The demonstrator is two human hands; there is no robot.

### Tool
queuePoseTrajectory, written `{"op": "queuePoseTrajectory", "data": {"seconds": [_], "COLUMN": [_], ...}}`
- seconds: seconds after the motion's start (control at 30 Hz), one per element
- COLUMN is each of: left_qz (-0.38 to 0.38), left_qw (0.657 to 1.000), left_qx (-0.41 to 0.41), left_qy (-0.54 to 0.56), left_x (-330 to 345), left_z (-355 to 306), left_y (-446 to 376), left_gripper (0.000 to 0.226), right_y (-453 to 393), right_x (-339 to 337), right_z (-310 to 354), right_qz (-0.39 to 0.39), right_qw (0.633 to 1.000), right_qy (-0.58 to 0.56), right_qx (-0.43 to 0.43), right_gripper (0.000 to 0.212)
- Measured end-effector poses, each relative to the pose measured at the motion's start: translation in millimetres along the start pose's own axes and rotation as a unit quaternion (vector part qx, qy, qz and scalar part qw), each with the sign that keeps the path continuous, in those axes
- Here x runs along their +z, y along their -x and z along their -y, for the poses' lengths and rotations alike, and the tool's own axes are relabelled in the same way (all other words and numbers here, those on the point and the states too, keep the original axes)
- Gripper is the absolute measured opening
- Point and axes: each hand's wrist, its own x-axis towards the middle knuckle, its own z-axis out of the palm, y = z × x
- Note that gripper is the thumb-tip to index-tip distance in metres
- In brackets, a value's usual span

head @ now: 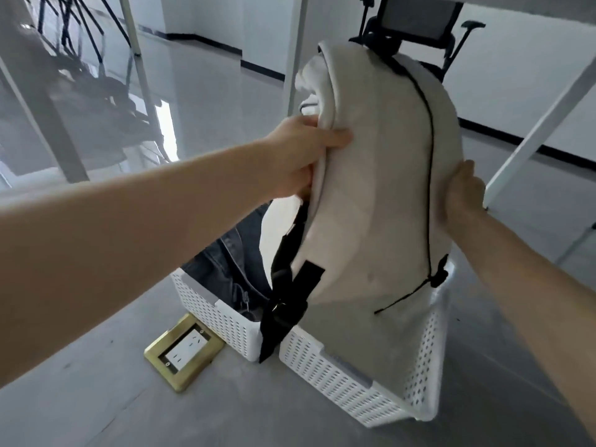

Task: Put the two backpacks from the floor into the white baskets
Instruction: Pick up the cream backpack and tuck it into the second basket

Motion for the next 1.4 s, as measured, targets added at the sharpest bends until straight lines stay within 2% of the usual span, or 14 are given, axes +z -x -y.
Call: {"op": "queuePoseTrajectory", "data": {"seconds": [0.2, 0.33, 0.43, 0.5, 0.57, 0.63, 0.77, 0.87, 0.93, 1.0, 1.03, 1.17, 1.27, 1.4], "left_qz": [-0.041, -0.048, -0.019, 0.013, 0.037, 0.093, 0.203, 0.043, 0.018, 0.05, 0.073, 0.211, 0.288, 0.229], "left_qw": [0.997, 0.993, 0.975, 0.958, 0.938, 0.924, 0.905, 0.9, 0.868, 0.867, 0.866, 0.861, 0.802, 0.81], "left_qx": [0.03, 0.099, 0.186, 0.247, 0.282, 0.28, 0.246, 0.288, 0.23, 0.009, -0.073, -0.062, -0.041, 0.022], "left_qy": [0.062, -0.042, -0.117, -0.146, -0.199, -0.244, -0.282, -0.325, -0.441, -0.496, -0.489, -0.458, -0.522, -0.54], "left_x": [36.5, 67.9, 93.9, 106.4, 112.1, 111.0, 85.5, 52.5, 31.1, 15.8, 11.1, -5.4, -11.9, 11.0], "left_z": [49.6, 88.9, 115.0, 128.6, 141.7, 143.3, 123.9, 112.4, 111.7, 112.3, 114.8, 127.5, 134.8, 134.5], "left_y": [-16.4, -21.2, 1.2, 17.7, 22.1, 17.2, -5.5, -32.2, -53.8, -74.6, -80.5, -81.3, -77.2, -74.5], "left_gripper": [0.013, 0.012, 0.016, 0.023, 0.021, 0.019, 0.018, 0.022, 0.051, 0.101, 0.109, 0.077, 0.042, 0.04], "right_y": [-5.8, 17.7, 60.3, 85.6, 95.7, 91.7, 79.8, 81.2, 80.0, 80.9, 80.6, 78.1, 73.2, 66.3], "right_x": [-24.3, -38.3, -37.8, -34.0, -31.7, -34.1, -47.7, -53.7, -58.1, -60.3, -61.6, -69.8, -79.1, -88.6], "right_z": [-9.6, -1.8, 23.9, 30.0, 21.2, 7.5, -7.9, -8.0, -7.0, -6.6, -7.1, 0.2, 5.8, 6.9], "right_qz": [0.012, 0.054, 0.147, 0.193, 0.127, 0.034, -0.018, -0.009, -0.022, -0.039, -0.046, -0.06, -0.071, -0.079], "right_qw": [0.997, 0.992, 0.987, 0.973, 0.966, 0.963, 0.987, 0.987, 0.972, 0.96, 0.956, 0.939, 0.937, 0.938], "right_qy": [0.072, 0.107, 0.026, 0.075, 0.177, 0.215, 0.071, -0.125, -0.224, -0.267, -0.28, -0.327, -0.33, -0.326], "right_qx": [0.017, -0.024, -0.055, -0.101, -0.138, -0.16, -0.141, -0.1, -0.072, -0.068, -0.072, -0.089, -0.089, -0.087], "right_gripper": [0.048, 0.016, 0.044, 0.077, 0.089, 0.071, 0.033, 0.017, 0.008, 0.009, 0.011, 0.016, 0.014, 0.009]}}
